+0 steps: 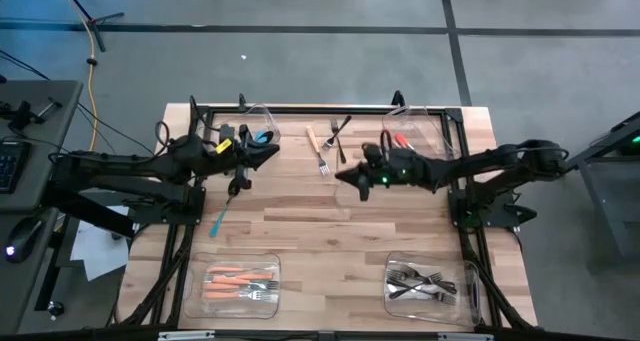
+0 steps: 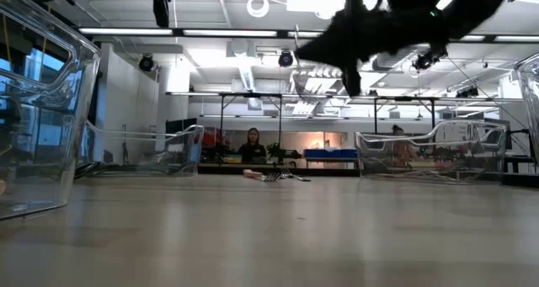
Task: Sort silverware by color (type)
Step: Put the orange fork into the top right transparent bin
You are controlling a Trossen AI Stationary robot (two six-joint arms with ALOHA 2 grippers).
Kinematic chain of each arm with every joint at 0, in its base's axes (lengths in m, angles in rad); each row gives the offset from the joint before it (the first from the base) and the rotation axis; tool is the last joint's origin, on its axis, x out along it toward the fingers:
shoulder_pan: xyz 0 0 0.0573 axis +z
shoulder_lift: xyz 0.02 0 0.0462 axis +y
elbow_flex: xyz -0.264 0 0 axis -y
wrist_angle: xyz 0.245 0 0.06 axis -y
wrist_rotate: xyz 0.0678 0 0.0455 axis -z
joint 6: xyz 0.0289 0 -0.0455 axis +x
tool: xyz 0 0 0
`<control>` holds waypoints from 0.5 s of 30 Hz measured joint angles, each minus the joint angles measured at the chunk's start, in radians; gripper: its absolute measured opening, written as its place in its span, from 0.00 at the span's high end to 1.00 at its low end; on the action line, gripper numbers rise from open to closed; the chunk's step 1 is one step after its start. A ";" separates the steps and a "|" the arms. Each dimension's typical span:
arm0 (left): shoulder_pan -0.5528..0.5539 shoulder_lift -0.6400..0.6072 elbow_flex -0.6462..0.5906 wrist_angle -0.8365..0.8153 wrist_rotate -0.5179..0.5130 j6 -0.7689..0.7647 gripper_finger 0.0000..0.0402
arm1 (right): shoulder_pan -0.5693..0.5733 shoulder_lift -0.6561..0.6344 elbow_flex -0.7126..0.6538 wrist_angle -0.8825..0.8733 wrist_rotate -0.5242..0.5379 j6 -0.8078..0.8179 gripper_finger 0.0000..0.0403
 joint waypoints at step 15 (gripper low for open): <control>-0.013 0.112 0.128 -0.114 0.091 0.080 1.00 | -0.074 -0.007 0.445 -0.254 -0.265 -0.421 1.00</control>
